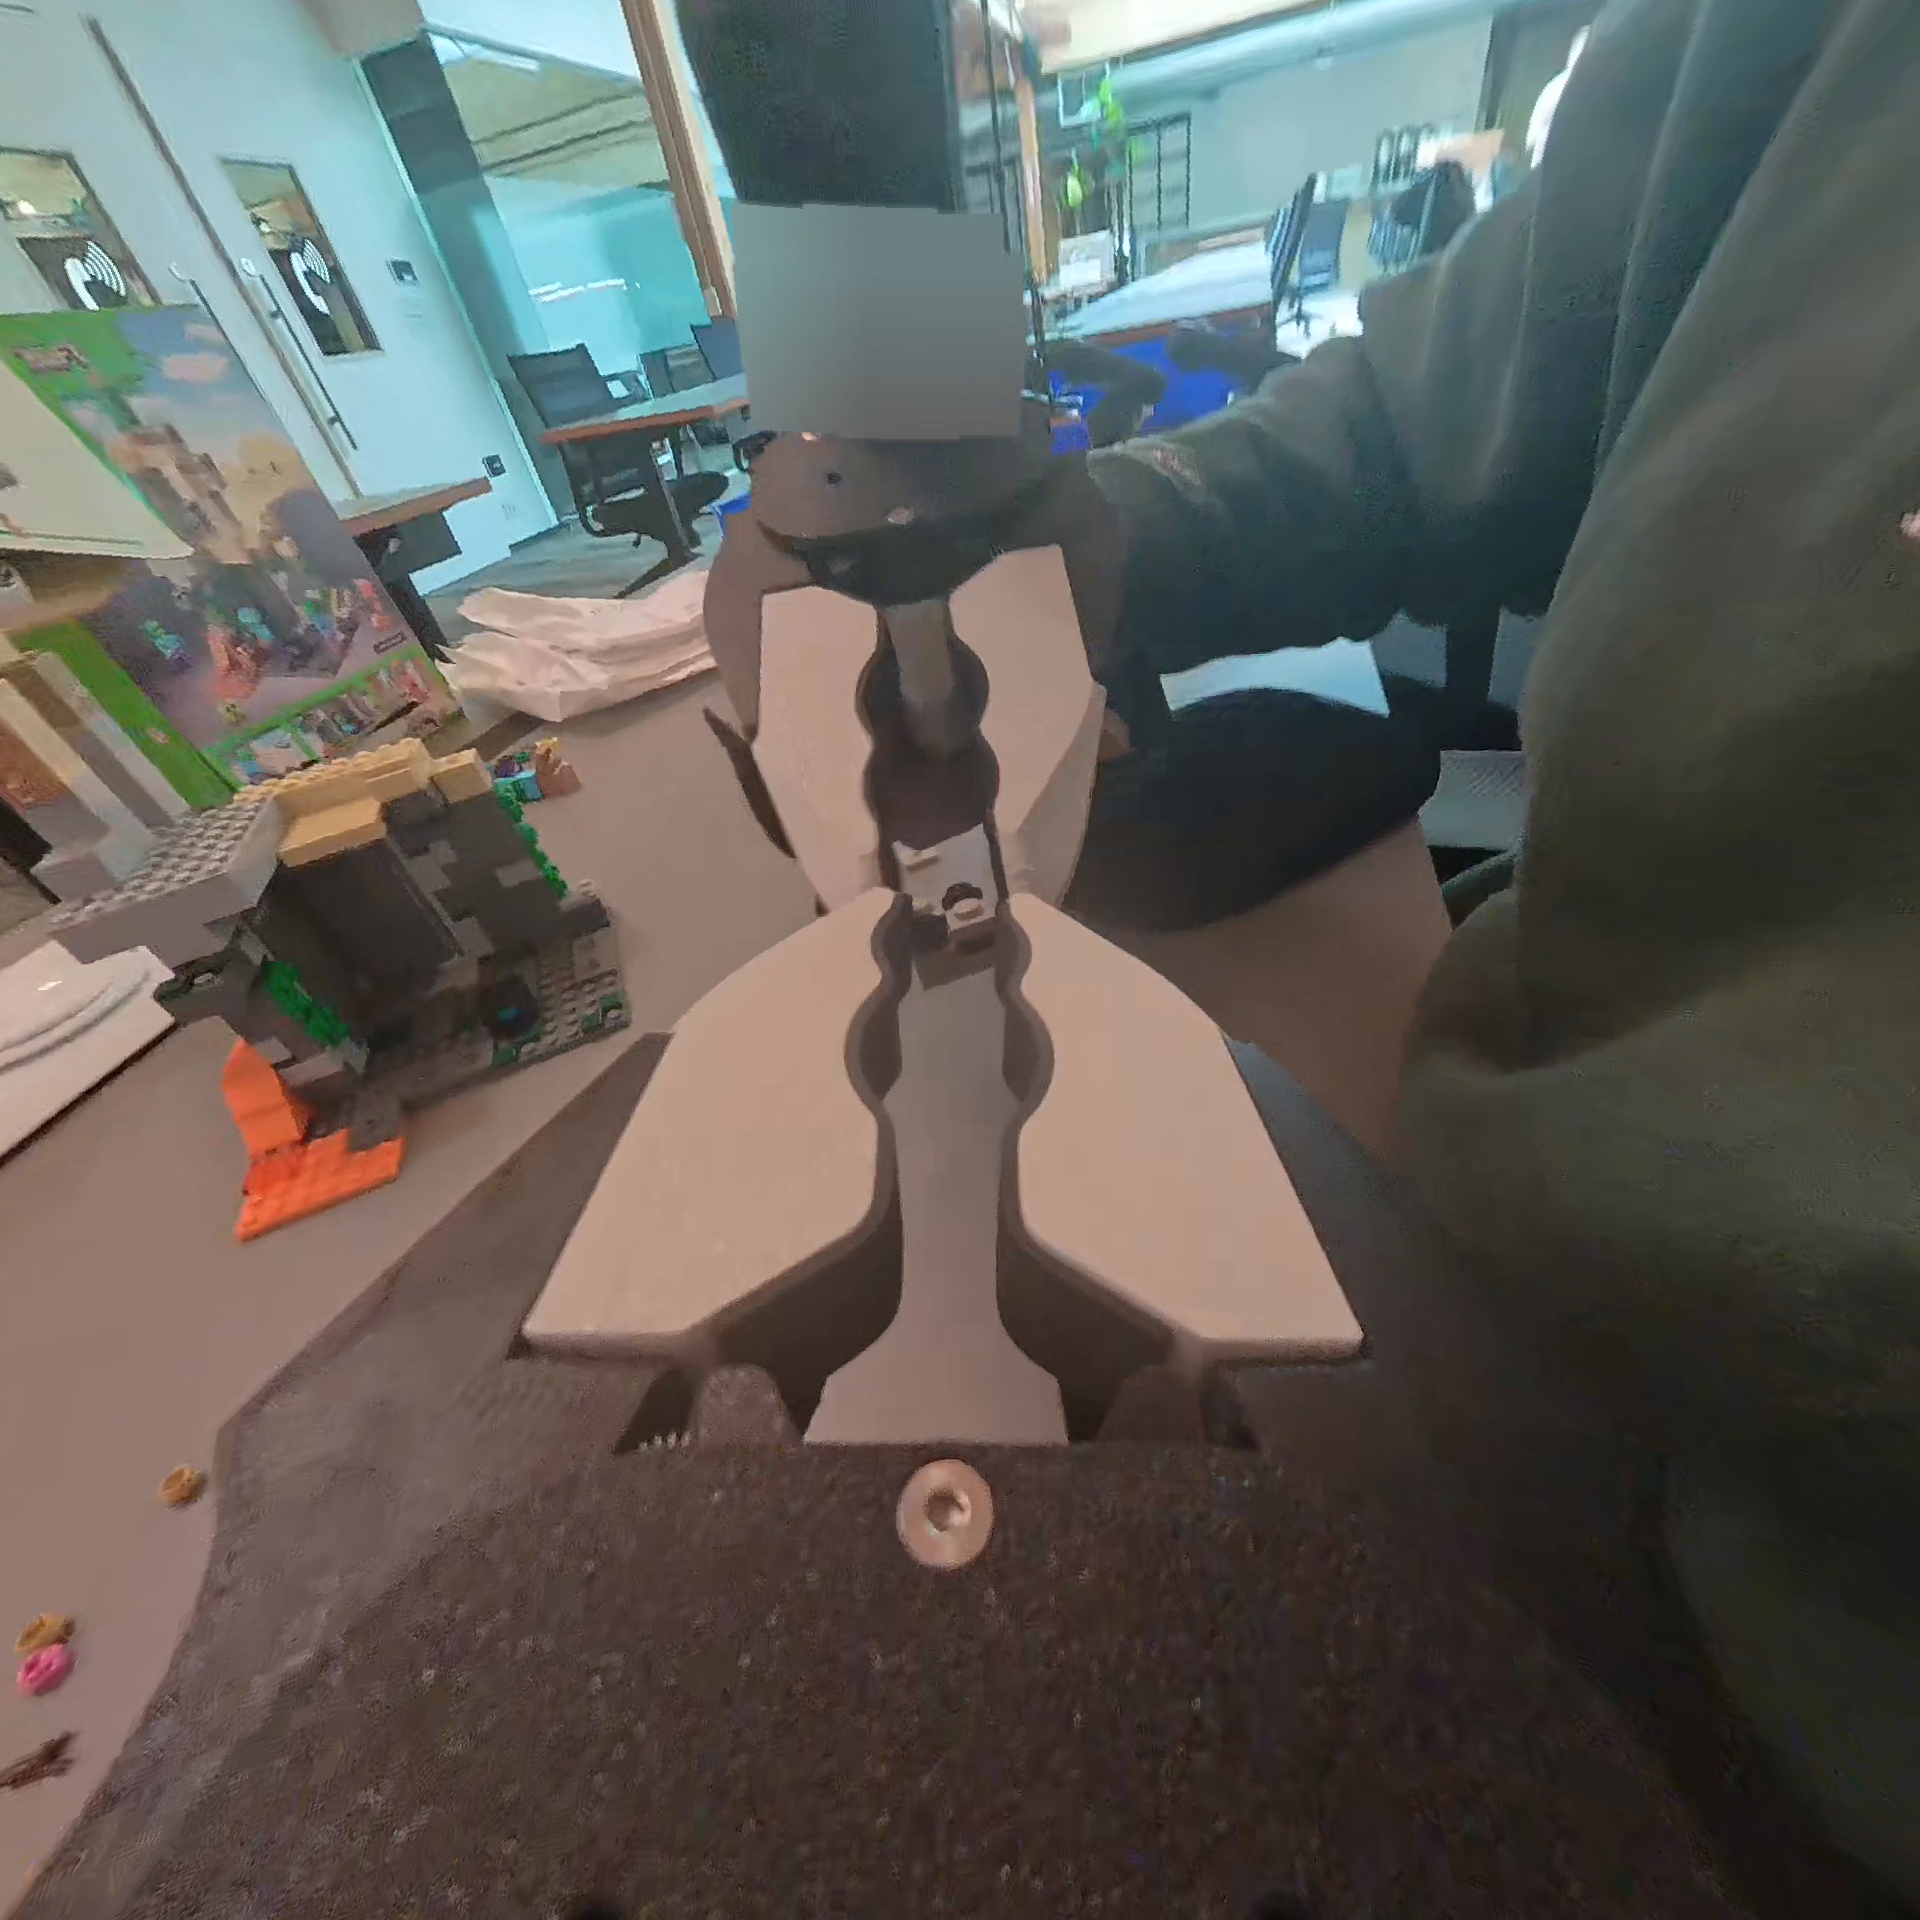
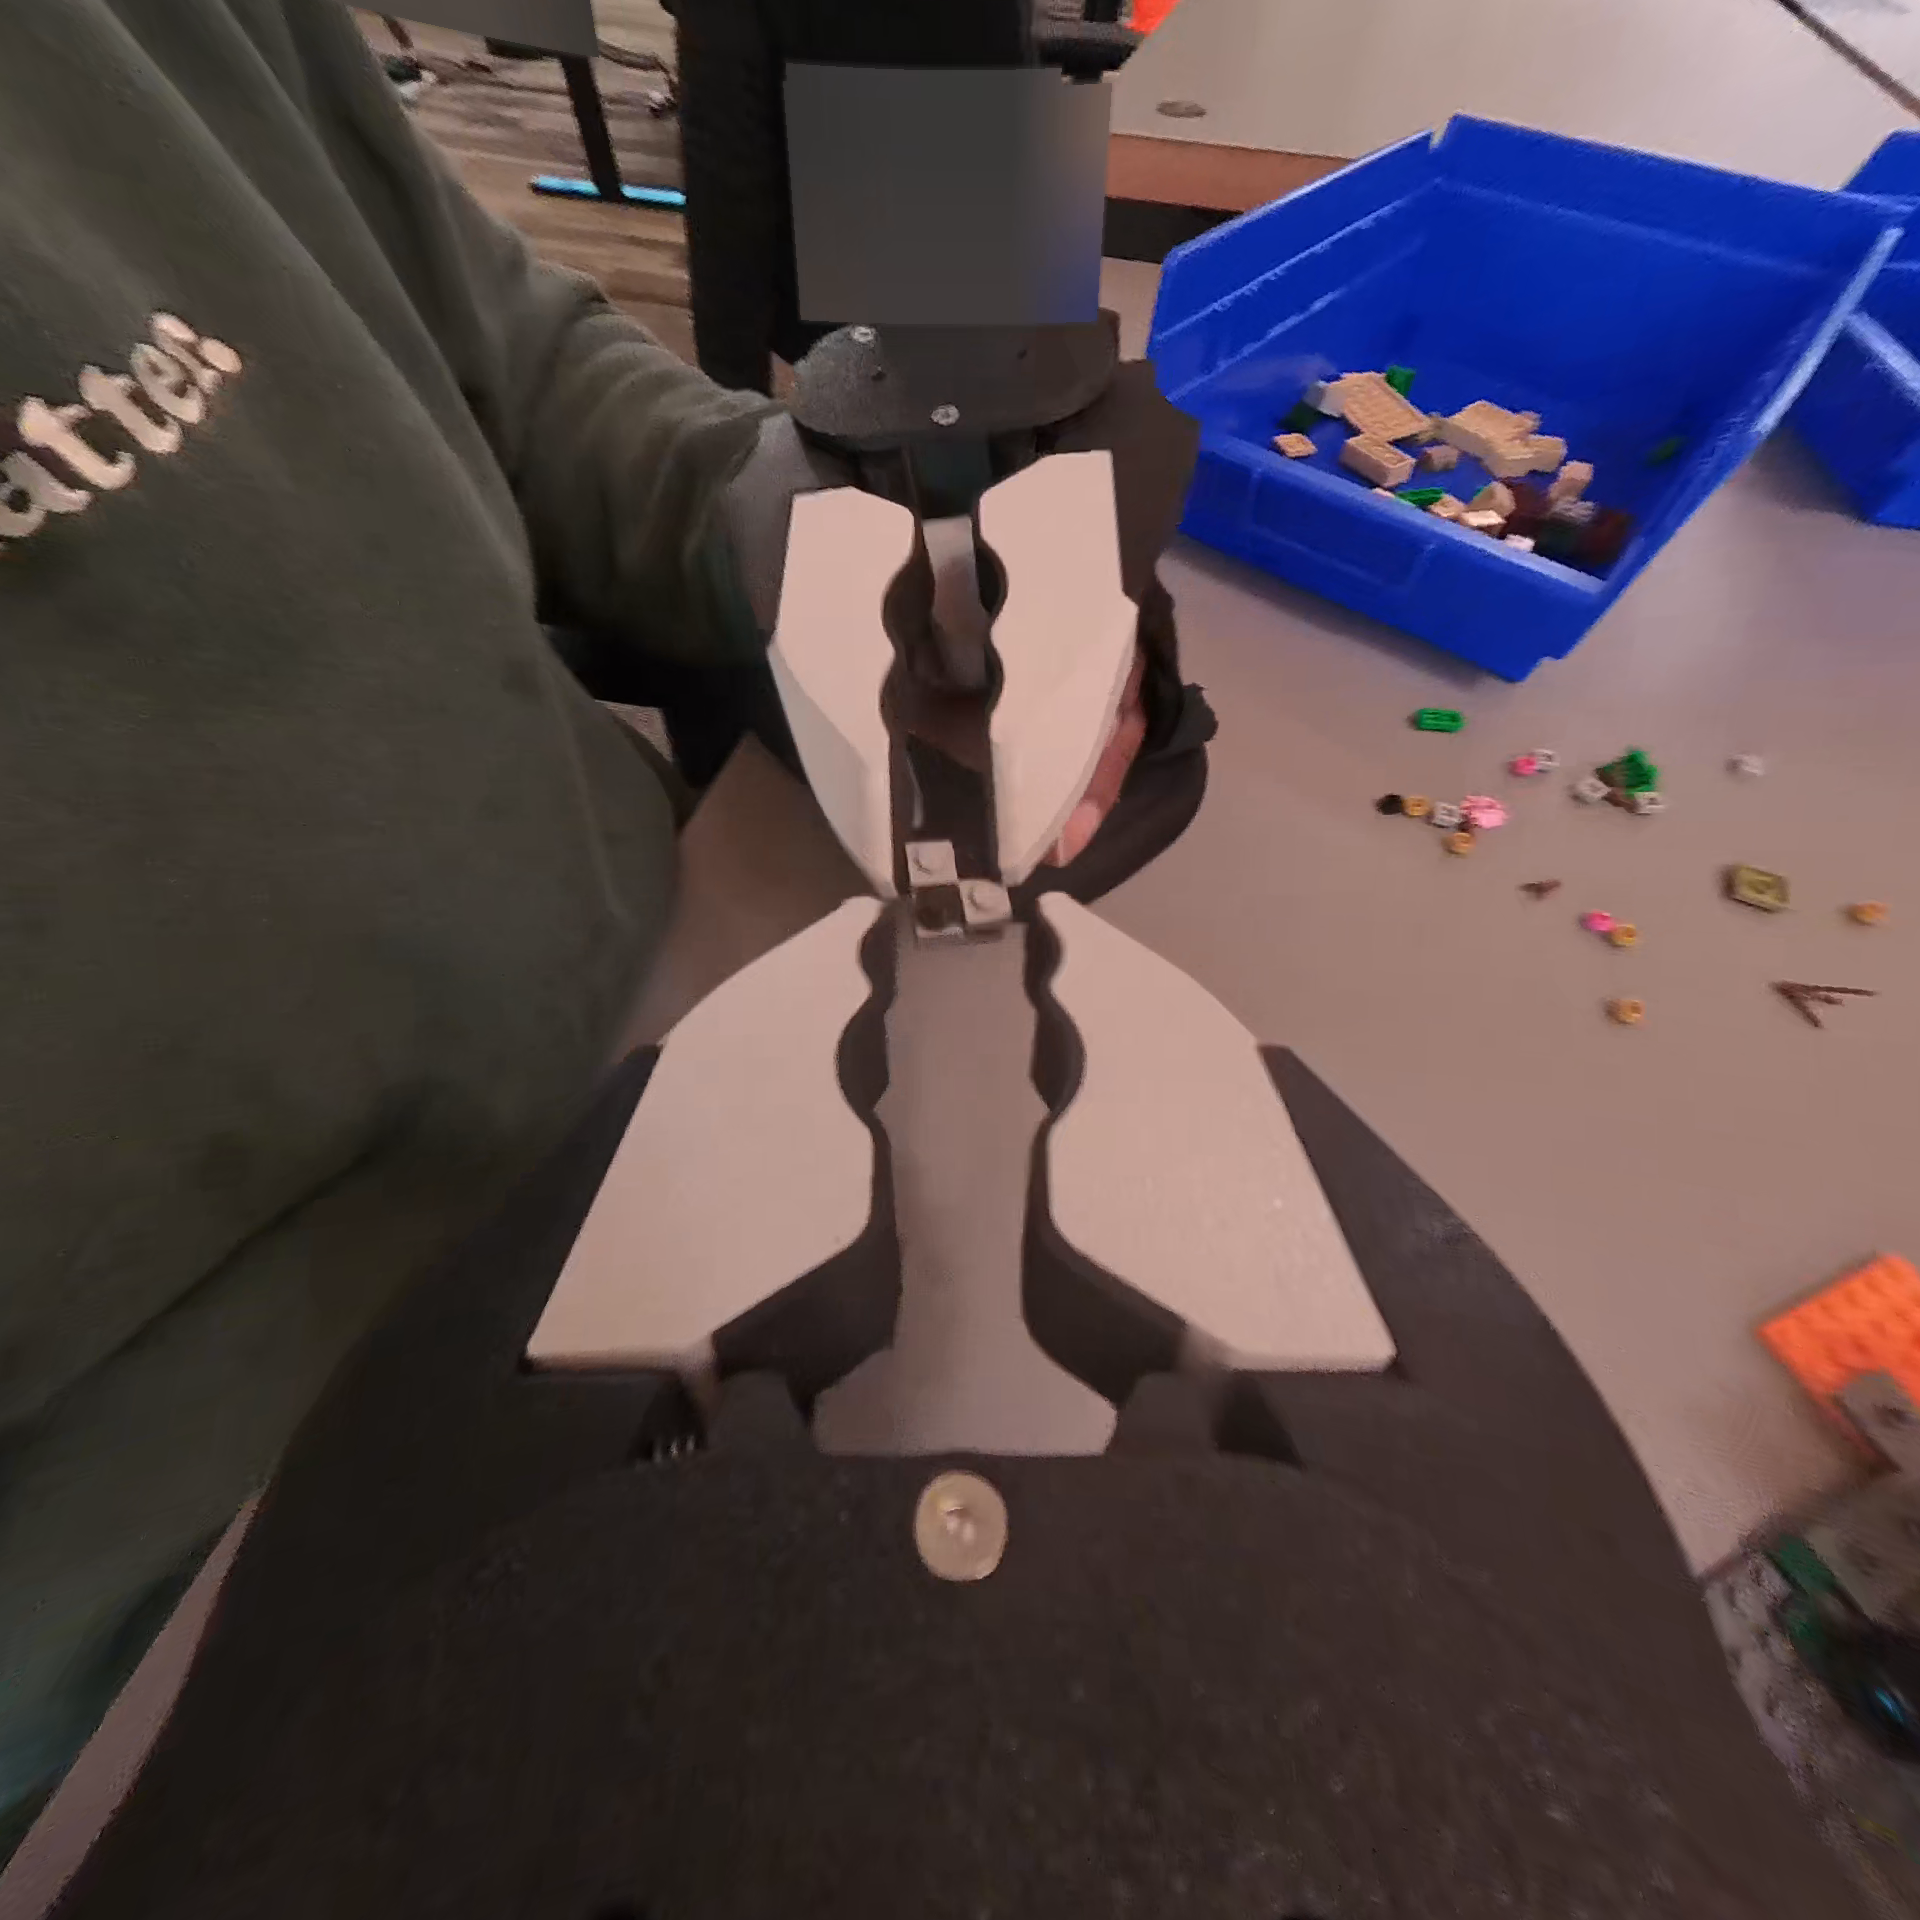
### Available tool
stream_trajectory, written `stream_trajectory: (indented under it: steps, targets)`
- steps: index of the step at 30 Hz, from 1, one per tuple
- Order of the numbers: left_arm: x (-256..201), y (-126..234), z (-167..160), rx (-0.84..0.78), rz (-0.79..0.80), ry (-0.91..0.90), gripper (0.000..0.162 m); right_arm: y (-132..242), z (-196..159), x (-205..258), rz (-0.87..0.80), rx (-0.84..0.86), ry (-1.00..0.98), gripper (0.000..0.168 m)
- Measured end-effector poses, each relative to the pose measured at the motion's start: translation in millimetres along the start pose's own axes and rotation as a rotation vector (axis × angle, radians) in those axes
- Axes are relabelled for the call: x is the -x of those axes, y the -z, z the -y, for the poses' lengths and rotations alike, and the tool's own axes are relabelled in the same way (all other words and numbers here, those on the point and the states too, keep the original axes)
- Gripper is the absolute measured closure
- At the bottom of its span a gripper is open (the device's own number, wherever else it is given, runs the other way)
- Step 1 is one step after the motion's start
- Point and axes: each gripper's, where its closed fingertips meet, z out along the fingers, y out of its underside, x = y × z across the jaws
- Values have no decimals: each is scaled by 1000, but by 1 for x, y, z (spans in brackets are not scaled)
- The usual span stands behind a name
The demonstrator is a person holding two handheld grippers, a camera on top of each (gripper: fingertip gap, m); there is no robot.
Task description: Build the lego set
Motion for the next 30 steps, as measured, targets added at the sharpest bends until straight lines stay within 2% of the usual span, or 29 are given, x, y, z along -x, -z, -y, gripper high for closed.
stream_trajectory:
  steps: [5, 11, 13, 30]
  targets:
    - [-1, -4, -7, 24, -6, 15, 144, 4, -15, -2, -16, 46, -12, 152]
    - [19, 1, -7, -8, 61, 149, 146, 30, -85, -49, -295, 342, -102, 152]
    - [21, 0, -9, -1, 62, 171, 147, 34, -101, -58, -340, 412, -108, 151]
    - [23, 1, -12, -5, 42, 228, 149, 35, -125, -69, -313, 513, -129, 151]
